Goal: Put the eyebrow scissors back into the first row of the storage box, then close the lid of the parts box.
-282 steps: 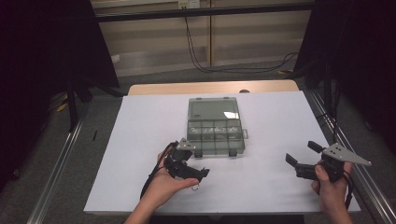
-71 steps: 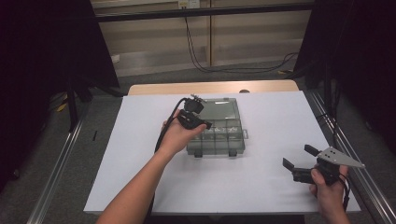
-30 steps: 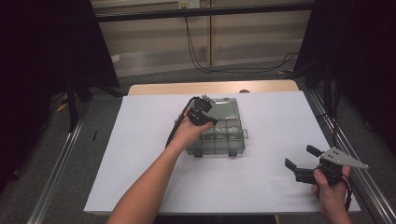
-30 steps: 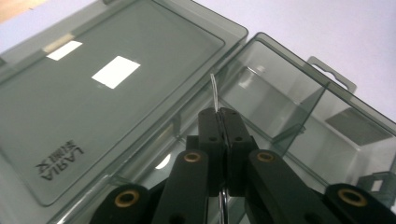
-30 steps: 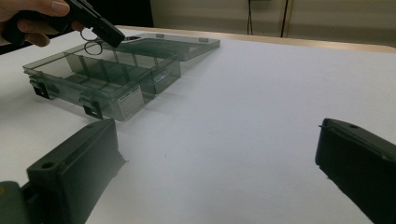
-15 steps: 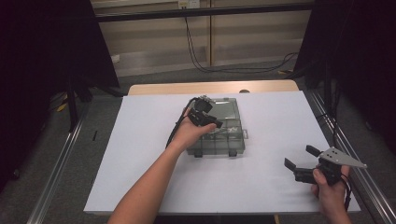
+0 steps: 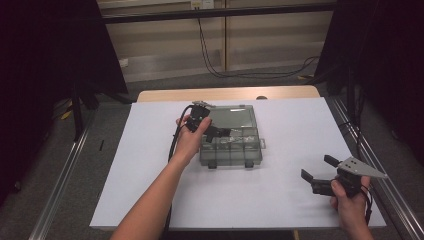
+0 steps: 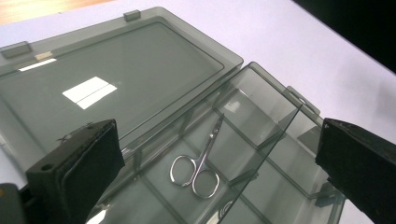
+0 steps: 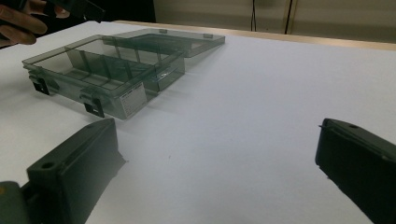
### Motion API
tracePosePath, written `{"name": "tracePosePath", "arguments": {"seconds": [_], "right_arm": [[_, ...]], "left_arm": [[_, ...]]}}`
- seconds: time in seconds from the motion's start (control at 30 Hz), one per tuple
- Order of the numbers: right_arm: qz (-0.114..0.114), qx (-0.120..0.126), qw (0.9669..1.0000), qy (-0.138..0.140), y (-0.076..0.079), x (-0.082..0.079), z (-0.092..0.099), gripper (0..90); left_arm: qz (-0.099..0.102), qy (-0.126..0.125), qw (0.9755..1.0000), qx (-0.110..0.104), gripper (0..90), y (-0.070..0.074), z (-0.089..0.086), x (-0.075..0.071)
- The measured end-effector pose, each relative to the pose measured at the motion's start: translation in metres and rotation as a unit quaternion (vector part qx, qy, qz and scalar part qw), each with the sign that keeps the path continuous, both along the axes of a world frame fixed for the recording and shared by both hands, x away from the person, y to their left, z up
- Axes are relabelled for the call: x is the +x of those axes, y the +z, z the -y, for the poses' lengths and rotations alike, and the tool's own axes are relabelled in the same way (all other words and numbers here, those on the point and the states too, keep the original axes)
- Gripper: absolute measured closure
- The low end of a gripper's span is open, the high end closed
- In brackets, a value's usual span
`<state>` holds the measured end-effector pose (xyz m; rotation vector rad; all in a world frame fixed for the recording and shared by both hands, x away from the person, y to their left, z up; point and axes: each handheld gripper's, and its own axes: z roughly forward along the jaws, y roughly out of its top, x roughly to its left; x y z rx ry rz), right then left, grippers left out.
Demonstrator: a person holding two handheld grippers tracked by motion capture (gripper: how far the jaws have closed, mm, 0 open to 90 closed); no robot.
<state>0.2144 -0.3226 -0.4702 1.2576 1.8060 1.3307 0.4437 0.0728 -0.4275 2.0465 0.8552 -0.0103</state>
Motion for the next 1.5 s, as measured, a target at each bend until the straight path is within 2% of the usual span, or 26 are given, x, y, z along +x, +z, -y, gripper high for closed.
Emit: {"name": "tracePosePath", "arguments": {"seconds": [0.2, 0.23, 0.27, 0.3, 0.33, 0.43, 0.57, 0.6, 0.63, 0.73, 0.87, 1.0, 1.1, 1.17, 1.23, 1.3, 1.37, 1.43, 1.47, 1.5], "right_arm": [[0.000, 0.000, 1.0000, -0.001, 0.000, 0.002, -0.003, 0.0], [-0.001, 0.000, 1.0000, -0.001, 0.000, 0.002, -0.003, 0.0], [-0.001, -0.001, 1.0000, 0.000, 0.000, 0.003, -0.004, 0.0], [-0.002, 0.000, 1.0000, 0.000, 0.000, 0.003, -0.004, 0.0], [0.000, -0.004, 1.0000, 0.000, 0.001, 0.004, -0.004, 0.0], [0.001, -0.001, 1.0000, -0.006, 0.003, 0.004, -0.002, 0.0], [0.007, -0.002, 0.9999, -0.008, 0.008, 0.004, -0.001, 0.0], [0.008, -0.003, 0.9999, -0.008, 0.009, 0.004, -0.002, 0.0], [0.009, -0.003, 0.9999, -0.008, 0.010, 0.004, -0.001, 0.0], [0.010, -0.004, 0.9999, -0.008, 0.011, 0.006, -0.003, 0.0], [0.008, -0.001, 0.9999, -0.006, 0.016, 0.010, -0.009, 0.0], [0.010, -0.005, 0.9999, 0.009, 0.025, 0.018, -0.018, 0.0], [0.006, -0.009, 0.9997, 0.020, 0.031, 0.026, -0.024, 0.0], [0.004, -0.003, 0.9997, 0.024, 0.033, 0.032, -0.028, 0.0], [0.002, 0.003, 0.9996, 0.028, 0.035, 0.038, -0.032, 0.0], [0.001, 0.003, 0.9994, 0.033, 0.038, 0.046, -0.037, 0.0], [0.000, 0.005, 0.9991, 0.042, 0.041, 0.054, -0.042, 0.0], [0.002, 0.006, 0.9987, 0.051, 0.044, 0.062, -0.047, 0.0], [0.002, 0.008, 0.9985, 0.053, 0.046, 0.066, -0.049, 0.0], [0.002, 0.011, 0.9983, 0.057, 0.048, 0.070, -0.051, 0.0]], "left_arm": [[0.000, 0.012, 0.9999, 0.003, 0.0, -0.001, -0.015, 0.001], [0.003, 0.016, 0.9999, -0.005, 0.0, -0.002, -0.016, 0.001], [0.002, 0.014, 0.9999, 0.002, 0.0, -0.001, -0.019, 0.001], [0.004, 0.020, 0.9998, -0.005, 0.0, -0.002, -0.020, 0.001], [0.004, 0.023, 0.9997, -0.002, 0.0, -0.002, -0.022, 0.001], [0.007, 0.034, 0.9994, -0.006, 0.0, -0.004, -0.028, 0.001], [0.007, 0.037, 0.9993, -0.003, 0.0, -0.005, -0.038, 0.000], [0.007, 0.044, 0.9989, -0.013, 0.0, -0.006, -0.039, 0.000], [0.010, 0.041, 0.9991, -0.007, 0.2, -0.005, -0.042, 0.000], [0.013, 0.044, 0.9988, -0.015, 2.7, -0.005, -0.048, 0.000], [0.016, 0.063, 0.9977, -0.018, 2.7, -0.006, -0.055, 0.002], [0.006, 0.069, 0.9973, -0.026, 3.2, -0.007, -0.060, 0.006], [0.005, 0.072, 0.9970, -0.026, 3.7, -0.008, -0.061, 0.008], [0.001, 0.079, 0.9964, -0.031, 3.7, -0.008, -0.060, 0.008], [0.004, 0.075, 0.9969, -0.023, 3.9, -0.008, -0.061, 0.010], [0.000, 0.082, 0.9961, -0.033, 4.9, -0.009, -0.061, 0.012], [0.001, 0.081, 0.9960, -0.037, 9.7, -0.009, -0.062, 0.013], [0.002, 0.090, 0.9951, -0.040, 9.8, -0.010, -0.060, 0.014], [0.004, 0.087, 0.9957, -0.033, 9.8, -0.011, -0.061, 0.015], [0.001, 0.087, 0.9956, -0.034, 9.6, -0.012, -0.060, 0.016]]}}
